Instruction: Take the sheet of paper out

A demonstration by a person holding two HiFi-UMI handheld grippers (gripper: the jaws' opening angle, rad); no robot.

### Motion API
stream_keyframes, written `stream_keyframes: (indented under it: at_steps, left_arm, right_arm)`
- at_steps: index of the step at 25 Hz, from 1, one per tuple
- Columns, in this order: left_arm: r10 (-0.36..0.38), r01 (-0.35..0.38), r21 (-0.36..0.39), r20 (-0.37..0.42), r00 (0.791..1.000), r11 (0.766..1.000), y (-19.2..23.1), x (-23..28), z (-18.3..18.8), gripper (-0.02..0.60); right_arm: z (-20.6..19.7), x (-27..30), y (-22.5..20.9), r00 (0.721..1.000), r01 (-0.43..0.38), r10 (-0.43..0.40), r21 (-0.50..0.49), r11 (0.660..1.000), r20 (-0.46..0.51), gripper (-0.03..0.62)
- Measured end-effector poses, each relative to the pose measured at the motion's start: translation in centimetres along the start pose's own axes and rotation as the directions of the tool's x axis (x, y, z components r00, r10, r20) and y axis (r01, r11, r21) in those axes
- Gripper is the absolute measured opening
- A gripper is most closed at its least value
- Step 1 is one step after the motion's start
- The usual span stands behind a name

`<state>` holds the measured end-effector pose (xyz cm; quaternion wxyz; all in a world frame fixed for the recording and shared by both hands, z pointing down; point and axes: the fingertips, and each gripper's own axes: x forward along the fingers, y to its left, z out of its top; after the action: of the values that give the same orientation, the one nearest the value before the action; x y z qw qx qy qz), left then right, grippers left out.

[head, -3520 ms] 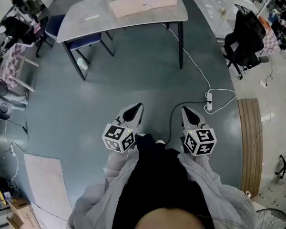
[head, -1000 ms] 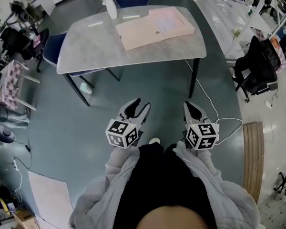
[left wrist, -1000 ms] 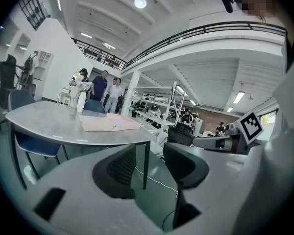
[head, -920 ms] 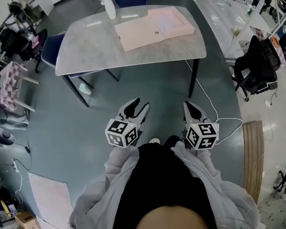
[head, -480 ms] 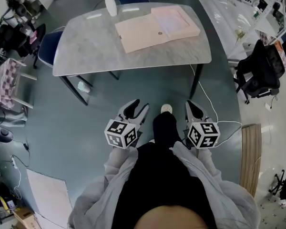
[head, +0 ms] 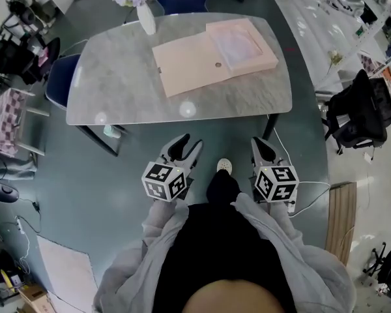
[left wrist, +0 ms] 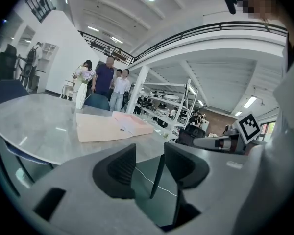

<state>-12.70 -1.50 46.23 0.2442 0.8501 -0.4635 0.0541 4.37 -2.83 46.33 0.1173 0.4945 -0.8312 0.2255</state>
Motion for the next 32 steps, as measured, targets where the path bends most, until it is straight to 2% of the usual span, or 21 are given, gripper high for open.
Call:
stream_keyframes:
  at_steps: [8, 14, 19, 25, 30, 32]
  left_arm:
    - [0.032, -0.031, -0.028, 0.021, 0.999, 0.999, 4.0, 9.4, 5.4, 0.172]
    - [0.049, -0.048, -0.046, 0.038, 0.998, 0.998, 5.8, 15.4, 7.4, 0.172]
    - [0.057, -0.054, -0.087, 0.030, 0.998, 0.995, 6.2, 17.5, 7.3, 0.172]
    - [0.058, -0.054, -0.189, 0.014, 0.998, 0.980, 7.2, 19.1, 7.5, 0.172]
    - [0.072, -0.079, -0.147, -0.054, 0.996, 0.986, 9.1, 22.7, 8.3, 0.173]
    - [0.079, -0.089, -0.136, -0.080, 0.994, 0.987, 10.0, 24.8, 8.9, 0.195]
  right_arm:
    - [5.8, 8.1, -5.7, 0.999, -0.040, 0.040, -0.030, 0.999, -0.022, 0.009]
    - [8.3, 12.9, -9.6, 0.997, -0.073, 0.072, -0.043, 0.996, -0.025, 0.009]
    - [8.4, 14.8, -11.4, 0.996, -0.085, 0.084, -0.027, 0.996, -0.032, 0.009]
    - [8.4, 15.5, -11.6, 0.995, -0.097, 0.096, -0.007, 0.995, -0.024, 0.009]
    - [9.3, 16.6, -12.2, 0.996, -0.092, 0.092, 0.009, 0.996, -0.005, 0.009]
    - [9.7, 17.3, -12.9, 0.996, -0.084, 0.085, 0.018, 0.996, -0.005, 0.009]
